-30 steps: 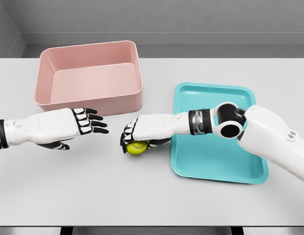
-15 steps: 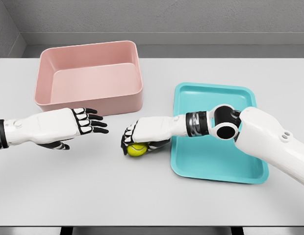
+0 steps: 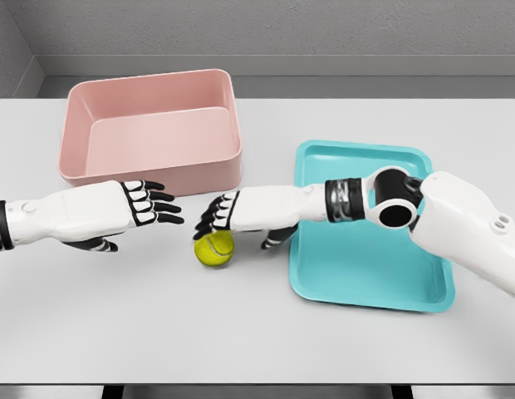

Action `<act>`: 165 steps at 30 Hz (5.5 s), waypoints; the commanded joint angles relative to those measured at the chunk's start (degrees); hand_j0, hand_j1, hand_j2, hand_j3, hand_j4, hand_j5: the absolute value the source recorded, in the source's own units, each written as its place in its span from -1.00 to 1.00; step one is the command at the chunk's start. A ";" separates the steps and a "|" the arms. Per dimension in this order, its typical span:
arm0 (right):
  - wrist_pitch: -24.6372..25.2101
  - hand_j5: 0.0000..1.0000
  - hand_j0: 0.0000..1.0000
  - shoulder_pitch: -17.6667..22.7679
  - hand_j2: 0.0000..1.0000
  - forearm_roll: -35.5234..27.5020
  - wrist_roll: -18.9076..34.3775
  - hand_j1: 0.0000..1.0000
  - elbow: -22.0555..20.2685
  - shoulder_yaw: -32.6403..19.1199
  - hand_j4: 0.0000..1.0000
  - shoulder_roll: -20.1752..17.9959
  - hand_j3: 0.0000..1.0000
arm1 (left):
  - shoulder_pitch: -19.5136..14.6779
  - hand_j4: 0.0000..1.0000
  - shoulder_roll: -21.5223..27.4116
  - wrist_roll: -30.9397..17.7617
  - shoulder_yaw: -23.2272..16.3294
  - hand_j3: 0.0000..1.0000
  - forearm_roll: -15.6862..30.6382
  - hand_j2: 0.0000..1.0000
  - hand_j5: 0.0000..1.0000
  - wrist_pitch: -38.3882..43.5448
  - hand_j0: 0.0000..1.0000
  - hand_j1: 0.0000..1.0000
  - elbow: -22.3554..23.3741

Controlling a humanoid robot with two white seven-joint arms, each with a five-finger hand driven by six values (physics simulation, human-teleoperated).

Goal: Put the tennis from the blue tray into the pink basket with both arms

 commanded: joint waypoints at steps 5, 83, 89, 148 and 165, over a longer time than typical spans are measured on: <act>0.10 1.00 1.00 -0.88 1.00 -3.44 -1.50 1.00 -0.91 -0.22 1.00 -5.90 1.00 | 0.00 1.00 0.05 0.05 0.08 1.00 0.37 1.00 1.00 0.02 1.00 1.00 0.00; 0.10 1.00 1.00 1.14 1.00 -8.54 -12.31 1.00 3.58 -9.45 1.00 -29.90 1.00 | 0.00 1.00 -20.61 -4.43 -3.35 1.00 -2.80 1.00 1.00 0.02 1.00 1.00 11.07; 0.10 1.00 1.00 1.14 1.00 -8.54 -12.31 1.00 3.49 -9.45 1.00 -29.90 1.00 | 0.00 1.00 -20.70 -4.43 -3.35 1.00 -2.80 1.00 1.00 0.02 1.00 1.00 10.90; 0.10 1.00 1.00 2.37 1.00 -8.54 -12.31 1.00 3.49 -11.30 1.00 -31.48 1.00 | -0.88 0.12 -16.21 -6.19 2.62 0.12 2.04 0.12 0.12 0.02 0.12 0.12 6.06; 0.10 1.00 1.00 2.37 1.00 -8.54 -12.31 1.00 3.49 -11.30 1.00 -31.48 1.00 | -4.66 0.12 -14.28 -6.19 4.03 0.12 5.47 0.12 0.12 0.02 0.12 0.12 6.15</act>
